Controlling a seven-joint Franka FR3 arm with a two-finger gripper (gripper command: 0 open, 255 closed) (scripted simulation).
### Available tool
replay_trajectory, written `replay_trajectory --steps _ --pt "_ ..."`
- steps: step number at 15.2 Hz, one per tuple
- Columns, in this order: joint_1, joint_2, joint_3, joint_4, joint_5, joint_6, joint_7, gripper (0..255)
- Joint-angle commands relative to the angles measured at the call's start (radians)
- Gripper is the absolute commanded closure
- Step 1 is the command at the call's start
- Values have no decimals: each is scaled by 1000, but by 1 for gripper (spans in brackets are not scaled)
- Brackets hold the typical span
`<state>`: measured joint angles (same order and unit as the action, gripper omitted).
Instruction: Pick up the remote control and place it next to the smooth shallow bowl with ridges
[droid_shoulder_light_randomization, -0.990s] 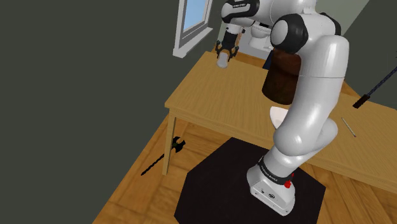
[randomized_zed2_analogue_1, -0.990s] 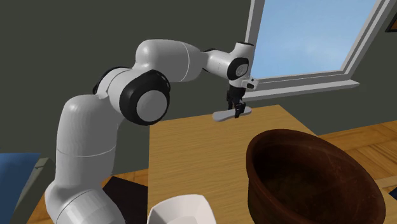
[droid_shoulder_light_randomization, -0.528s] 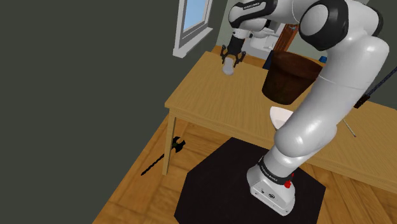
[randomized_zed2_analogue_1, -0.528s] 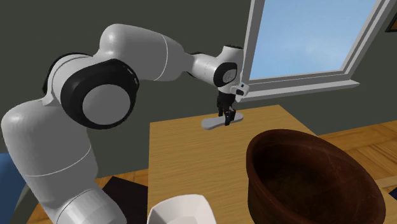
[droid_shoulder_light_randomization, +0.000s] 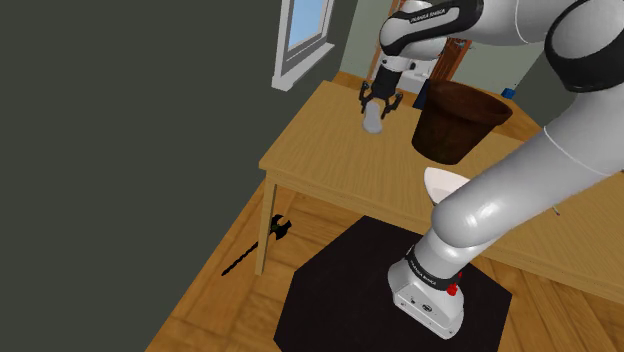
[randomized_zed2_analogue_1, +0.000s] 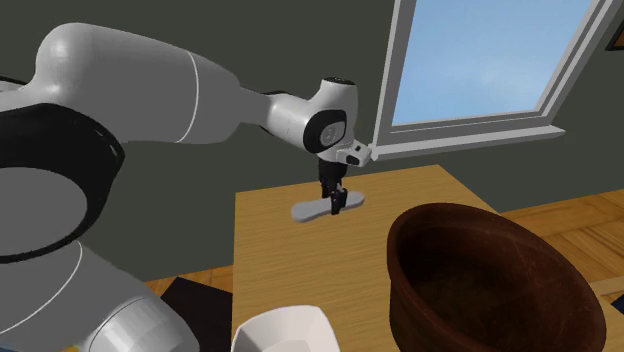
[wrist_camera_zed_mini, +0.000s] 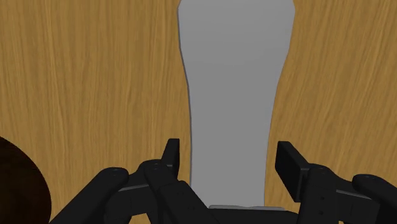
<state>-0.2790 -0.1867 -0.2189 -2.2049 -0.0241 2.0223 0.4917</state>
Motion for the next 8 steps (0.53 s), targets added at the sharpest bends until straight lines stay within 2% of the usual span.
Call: replay_trajectory --steps 1,8 --pt "-3 -81 7 -83 -17 4 15 255" --pt "-30 -383 35 -340 -63 -40 54 255"
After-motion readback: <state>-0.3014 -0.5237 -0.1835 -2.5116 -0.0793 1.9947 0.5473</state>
